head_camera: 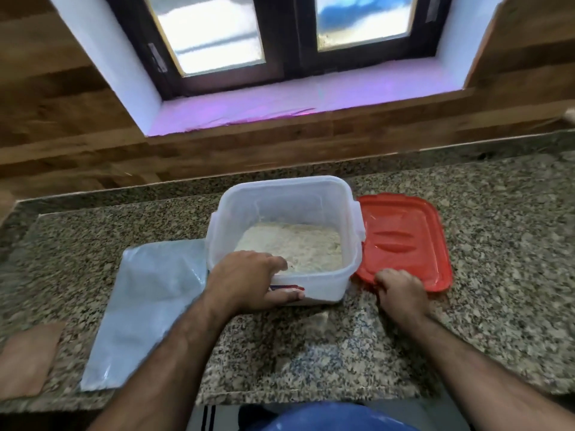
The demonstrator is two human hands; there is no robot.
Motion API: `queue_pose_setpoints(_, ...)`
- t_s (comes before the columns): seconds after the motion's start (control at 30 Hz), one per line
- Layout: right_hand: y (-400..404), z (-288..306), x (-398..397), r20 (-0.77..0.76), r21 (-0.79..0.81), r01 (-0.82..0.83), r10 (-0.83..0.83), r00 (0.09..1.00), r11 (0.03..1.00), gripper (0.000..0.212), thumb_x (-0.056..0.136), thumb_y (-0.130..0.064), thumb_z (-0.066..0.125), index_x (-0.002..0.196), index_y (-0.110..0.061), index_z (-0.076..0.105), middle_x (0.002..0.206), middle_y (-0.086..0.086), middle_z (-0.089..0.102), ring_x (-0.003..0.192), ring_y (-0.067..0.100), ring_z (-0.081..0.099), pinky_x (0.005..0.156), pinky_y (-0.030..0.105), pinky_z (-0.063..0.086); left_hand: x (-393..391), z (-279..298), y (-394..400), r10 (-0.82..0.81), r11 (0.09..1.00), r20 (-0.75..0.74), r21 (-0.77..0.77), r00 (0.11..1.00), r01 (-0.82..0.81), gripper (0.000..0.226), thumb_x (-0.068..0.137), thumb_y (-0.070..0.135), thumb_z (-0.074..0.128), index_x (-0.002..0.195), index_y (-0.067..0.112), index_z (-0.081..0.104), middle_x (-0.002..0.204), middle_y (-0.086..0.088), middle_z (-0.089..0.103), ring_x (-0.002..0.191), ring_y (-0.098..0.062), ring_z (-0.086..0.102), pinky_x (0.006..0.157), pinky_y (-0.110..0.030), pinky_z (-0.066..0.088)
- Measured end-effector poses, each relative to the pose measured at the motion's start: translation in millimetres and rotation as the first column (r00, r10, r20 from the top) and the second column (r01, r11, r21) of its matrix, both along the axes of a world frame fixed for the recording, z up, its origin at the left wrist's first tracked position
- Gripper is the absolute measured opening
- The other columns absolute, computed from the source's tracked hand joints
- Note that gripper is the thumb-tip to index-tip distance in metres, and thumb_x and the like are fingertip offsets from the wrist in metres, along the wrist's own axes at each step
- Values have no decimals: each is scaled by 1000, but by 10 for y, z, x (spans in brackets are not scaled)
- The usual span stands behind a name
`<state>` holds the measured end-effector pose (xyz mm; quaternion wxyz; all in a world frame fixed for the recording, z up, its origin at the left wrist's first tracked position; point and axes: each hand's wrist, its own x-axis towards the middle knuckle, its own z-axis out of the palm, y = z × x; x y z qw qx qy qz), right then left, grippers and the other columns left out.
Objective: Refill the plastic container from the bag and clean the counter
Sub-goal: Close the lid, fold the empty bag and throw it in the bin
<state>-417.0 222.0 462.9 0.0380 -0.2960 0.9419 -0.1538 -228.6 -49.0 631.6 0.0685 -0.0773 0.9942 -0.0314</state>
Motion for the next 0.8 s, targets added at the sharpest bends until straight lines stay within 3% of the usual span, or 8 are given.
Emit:
queue_pose_setpoints(0.1,-158,300,-179,-142,-283,74,-118,983,956,17,84,-5,71,97,-15,74,90,8,76,80,36,67,69,42,45,11,-5,6,52,998,7,18,999,-52,95,75,105,34,129,37,71,119,15,79,110,-16,74,88,-39,60)
queue_pose_setpoints(0.23,-457,994,-430,-149,-648,102,-258,955,755,17,102,-12,65,117,-5,71,102,18,74,91,39,66,77,44,48,5,10,28,82,996,5,19,997,-82,96,73,107,35,128,38,73,119,15,80,111,-15,74,90,-38,60)
queue_pose_setpoints(0.33,-630,1507,-485,-231,-757,-50,-196,953,651,19,100,-9,67,118,-4,71,102,17,74,92,40,67,81,45,48,28,30,45,89,995,-35,39,995,-87,97,76,106,37,143,41,63,133,15,75,120,-14,71,95,-39,59)
queue_pose_setpoints(0.43,-754,1923,-391,-395,-749,-295,-43,918,593,28,103,-16,61,126,-6,72,101,15,73,90,39,66,81,50,51,120,33,27,153,953,-289,298,945,-63,97,83,100,37,163,45,39,156,15,59,134,-9,62,100,-30,53)
queue_pose_setpoints(0.53,-832,2297,-220,-508,-741,-461,42,860,489,34,101,-10,59,134,-4,70,100,10,71,88,33,61,81,46,48,57,45,-66,438,730,-537,680,721,63,96,86,97,37,166,45,29,170,16,39,141,3,51,108,-22,45)
queue_pose_setpoints(0.6,-873,2490,-113,-454,-822,-443,57,889,357,33,103,-9,58,134,-4,69,107,3,70,93,27,63,84,40,49,-76,174,-162,651,576,-555,806,517,139,105,82,99,42,167,41,24,172,9,34,147,2,46,116,-26,41)
queue_pose_setpoints(0.73,-966,2756,-2,-63,-986,-76,91,994,149,23,111,-25,51,126,-23,67,109,-6,73,100,6,69,84,26,57,-224,547,-532,886,422,-441,895,146,142,114,78,93,60,167,26,32,170,-1,37,155,-15,39,127,-39,34)
queue_pose_setpoints(0.8,-1078,2711,-109,277,-947,239,167,946,215,20,112,-34,52,112,-28,70,96,-8,74,81,3,69,65,23,57,-214,643,-770,933,312,-335,935,134,167,86,89,83,61,151,23,55,148,-9,64,131,-22,63,113,-48,51)
